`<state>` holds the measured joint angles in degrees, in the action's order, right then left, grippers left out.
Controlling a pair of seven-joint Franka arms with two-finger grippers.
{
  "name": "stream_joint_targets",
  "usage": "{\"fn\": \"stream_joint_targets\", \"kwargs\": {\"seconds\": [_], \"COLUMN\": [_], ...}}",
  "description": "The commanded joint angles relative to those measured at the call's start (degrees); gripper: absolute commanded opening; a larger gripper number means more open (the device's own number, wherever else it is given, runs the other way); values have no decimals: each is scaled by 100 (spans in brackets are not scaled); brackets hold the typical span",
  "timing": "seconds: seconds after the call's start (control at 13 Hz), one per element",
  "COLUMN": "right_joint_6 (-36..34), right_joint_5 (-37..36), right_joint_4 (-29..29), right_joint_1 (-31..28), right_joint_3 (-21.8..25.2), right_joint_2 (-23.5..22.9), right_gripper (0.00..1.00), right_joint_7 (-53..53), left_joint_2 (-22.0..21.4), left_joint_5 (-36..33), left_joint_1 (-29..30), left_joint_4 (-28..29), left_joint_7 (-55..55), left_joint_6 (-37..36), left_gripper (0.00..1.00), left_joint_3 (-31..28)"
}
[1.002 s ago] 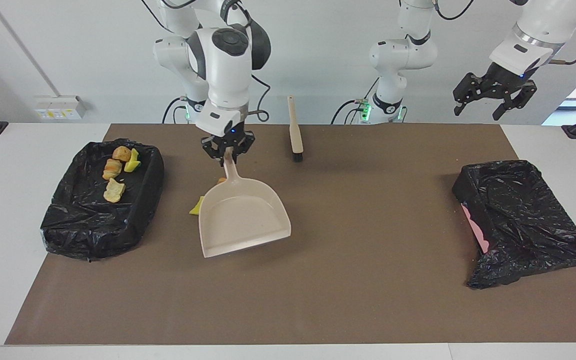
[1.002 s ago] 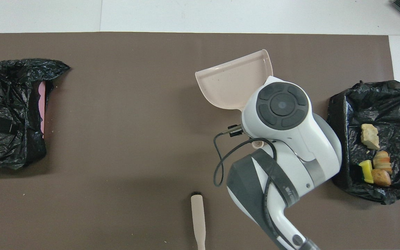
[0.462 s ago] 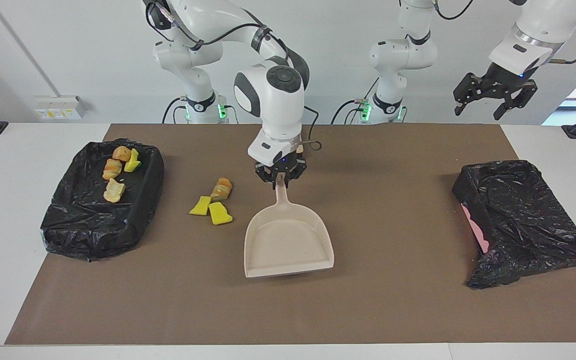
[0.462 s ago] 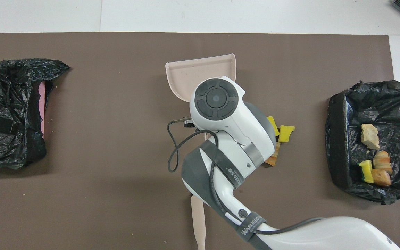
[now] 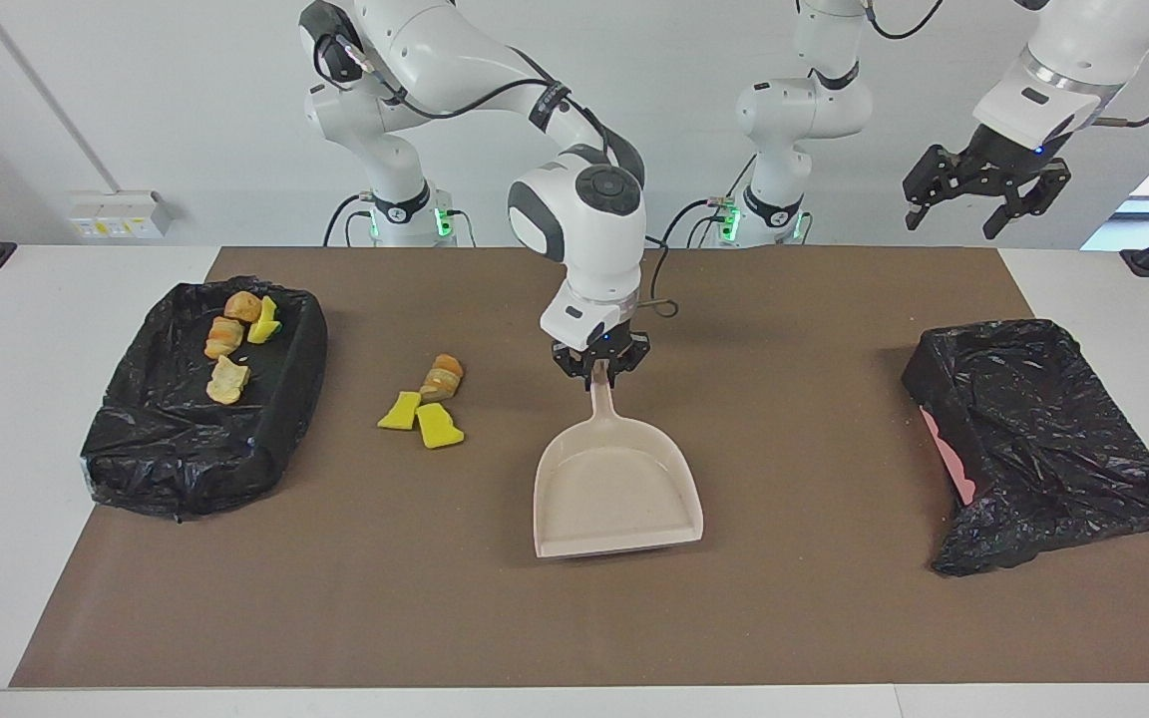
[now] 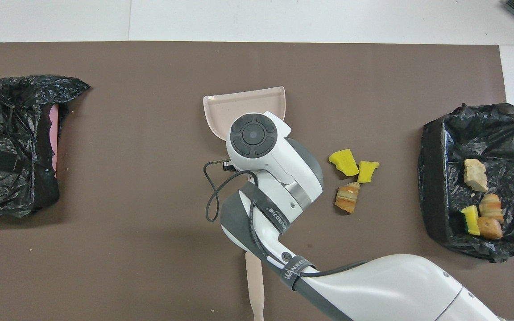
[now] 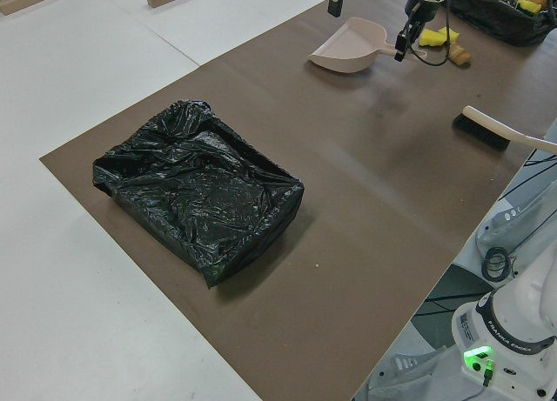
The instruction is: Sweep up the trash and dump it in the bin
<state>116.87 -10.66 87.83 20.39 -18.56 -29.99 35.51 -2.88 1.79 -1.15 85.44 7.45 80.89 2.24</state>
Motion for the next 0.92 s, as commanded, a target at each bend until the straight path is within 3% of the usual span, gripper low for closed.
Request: {"fn": "stream_joint_targets", "kwargs": {"seconds": [0.0, 0.08, 0.15, 0.23, 0.46, 0.62, 0.85], "right_joint_6": [221, 213, 213, 118, -417, -919, -1236], "right_joint_5": [2, -41, -59, -68, -121, 37, 809], "right_joint_4": [40, 76, 128, 120, 146, 365, 1172], "right_joint_1": [44, 27, 9, 26, 70, 62, 26], "right_joint_3": [2, 2, 2, 10, -7, -25, -25], "right_joint_2": [-7, 2, 19, 46, 352, 957, 2117], "right_gripper": [0, 20, 67, 85, 100, 100, 100], "right_joint_7": [97, 27, 9, 9, 18, 44, -9], "left_joint_2": [-38, -46, -38, -38, -29, -29, 32], "left_joint_5": [-20, -12, -12, -12, -12, -12, -29], "left_joint_1": [-25, -25, -43, -78, -122, -183, -481], "left_joint_4": [-19, -19, -19, -19, -19, 7, 209], "left_joint_7": [54, 72, 90, 90, 55, 11, -42], "left_joint_6": [-21, -12, -12, 14, 190, 277, 585], "left_gripper": [100, 100, 100, 100, 100, 100, 100], "left_joint_3": [-4, 4, 4, 4, 4, 4, -4]}}
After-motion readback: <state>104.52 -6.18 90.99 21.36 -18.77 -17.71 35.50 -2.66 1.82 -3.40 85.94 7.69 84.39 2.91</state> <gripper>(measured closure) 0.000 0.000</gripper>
